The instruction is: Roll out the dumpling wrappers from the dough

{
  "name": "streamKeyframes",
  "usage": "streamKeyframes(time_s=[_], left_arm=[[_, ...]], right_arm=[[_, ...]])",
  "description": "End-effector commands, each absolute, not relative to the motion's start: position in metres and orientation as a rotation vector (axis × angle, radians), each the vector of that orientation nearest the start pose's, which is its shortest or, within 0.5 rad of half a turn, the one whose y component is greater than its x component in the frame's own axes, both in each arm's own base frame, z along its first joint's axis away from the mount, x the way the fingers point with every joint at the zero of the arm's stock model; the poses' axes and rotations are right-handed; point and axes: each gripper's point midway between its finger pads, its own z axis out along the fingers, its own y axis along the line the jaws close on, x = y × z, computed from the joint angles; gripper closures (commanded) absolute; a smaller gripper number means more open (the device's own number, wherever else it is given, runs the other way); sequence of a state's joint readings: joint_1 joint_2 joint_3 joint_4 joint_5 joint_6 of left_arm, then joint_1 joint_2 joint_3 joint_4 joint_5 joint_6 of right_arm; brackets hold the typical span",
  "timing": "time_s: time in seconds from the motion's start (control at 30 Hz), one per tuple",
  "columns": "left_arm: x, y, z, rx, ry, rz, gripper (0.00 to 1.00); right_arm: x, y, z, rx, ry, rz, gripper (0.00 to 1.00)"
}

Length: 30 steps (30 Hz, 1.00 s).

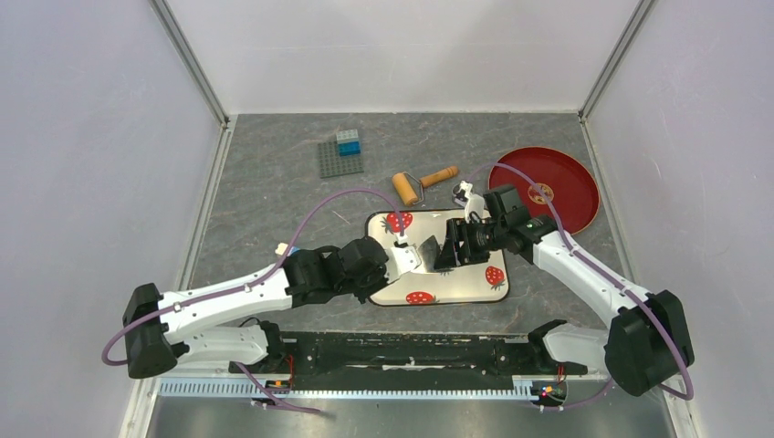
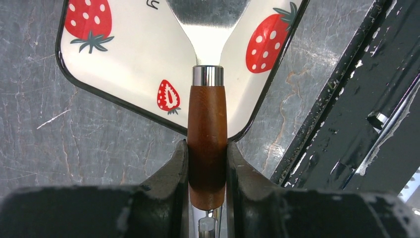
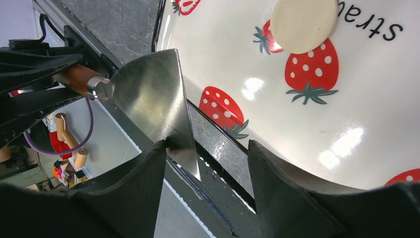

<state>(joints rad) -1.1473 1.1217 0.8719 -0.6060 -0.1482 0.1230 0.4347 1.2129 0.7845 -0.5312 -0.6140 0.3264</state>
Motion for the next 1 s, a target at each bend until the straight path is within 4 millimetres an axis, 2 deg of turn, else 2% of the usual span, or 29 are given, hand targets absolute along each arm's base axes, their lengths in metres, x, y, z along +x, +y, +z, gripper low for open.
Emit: streamKeyframes(time_s=[0.0,0.2,0.37,0.63,0.8,0.97], left_arm=[[0.152,-0.27,0.158,1.246,1.951,-0.388,0.98],[0.155,-0.274,0.143,1.214,2.004,-0.378,0.98],[0.161,-0.286,0.131,1.175,2.033,-0.387,0.98],[0.181,-0.296,0.108,1.103,2.11,-0.416,0.98],[0.204,-0.283,0.103,1.043,2.145,-0.425,0.98],[0.225,-0.249,0.098,0.97,2.186,-0.392,0.98]], right_arm=[[0.199,0.208,0.115,-0.383,2.568,1.0,0.35],[0.21,0.191,0.124,-0.322,2.527,0.84,0.25],[0.211,0.166,0.124,-0.238,2.499,0.717,0.11],[0.196,0.125,0.097,-0.164,2.594,0.578,0.09],[0.191,0.1,0.079,-0.121,2.683,0.458,0.09],[0.193,0.082,0.069,-0.082,2.744,0.372,0.09]])
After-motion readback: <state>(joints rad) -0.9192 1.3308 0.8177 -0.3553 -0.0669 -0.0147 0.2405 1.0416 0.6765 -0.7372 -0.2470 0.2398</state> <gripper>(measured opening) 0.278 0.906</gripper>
